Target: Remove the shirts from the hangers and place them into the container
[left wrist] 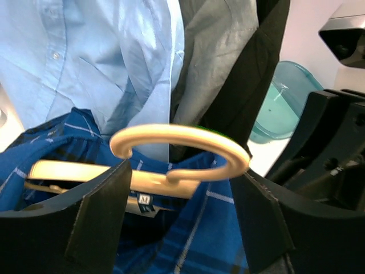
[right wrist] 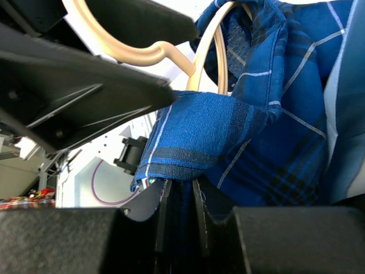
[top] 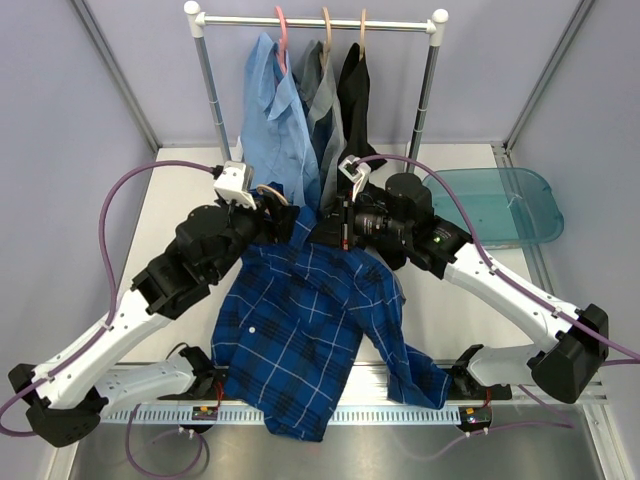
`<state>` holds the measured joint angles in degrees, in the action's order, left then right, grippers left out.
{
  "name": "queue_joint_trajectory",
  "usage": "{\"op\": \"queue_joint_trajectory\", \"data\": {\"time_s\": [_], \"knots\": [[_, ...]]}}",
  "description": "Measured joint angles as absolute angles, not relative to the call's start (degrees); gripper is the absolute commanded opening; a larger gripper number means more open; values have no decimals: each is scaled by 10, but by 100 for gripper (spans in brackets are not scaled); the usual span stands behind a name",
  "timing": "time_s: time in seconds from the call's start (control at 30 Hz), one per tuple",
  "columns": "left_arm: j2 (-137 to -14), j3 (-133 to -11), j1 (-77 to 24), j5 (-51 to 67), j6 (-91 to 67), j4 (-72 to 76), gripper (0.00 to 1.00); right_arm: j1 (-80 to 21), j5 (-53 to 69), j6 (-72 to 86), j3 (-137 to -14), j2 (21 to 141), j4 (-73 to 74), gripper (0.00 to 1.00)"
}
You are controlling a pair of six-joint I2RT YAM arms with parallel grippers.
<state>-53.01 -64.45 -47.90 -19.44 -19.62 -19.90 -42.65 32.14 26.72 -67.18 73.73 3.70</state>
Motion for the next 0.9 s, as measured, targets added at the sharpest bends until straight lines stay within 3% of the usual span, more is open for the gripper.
{"op": "queue_joint_trajectory", "data": {"time_s": [0.33, 0.7, 0.73, 0.77, 0.9], "knots": [[-530, -618, -482, -196, -171, -136, 53, -427, 337, 303, -671, 736, 9, 0], [-528, -602, -485, -194, -129, -116, 0, -427, 336, 330, -663, 734, -3, 0], [-526, -601, -485, -194, -124, -113, 0, -427, 336, 330, -661, 733, -5, 0], [-525, -599, -486, -194, -121, -110, 0, -427, 335, 330, -659, 732, -7, 1], [-525, -594, -490, -193, -106, -101, 0, -427, 328, 326, -652, 723, -5, 31]]}}
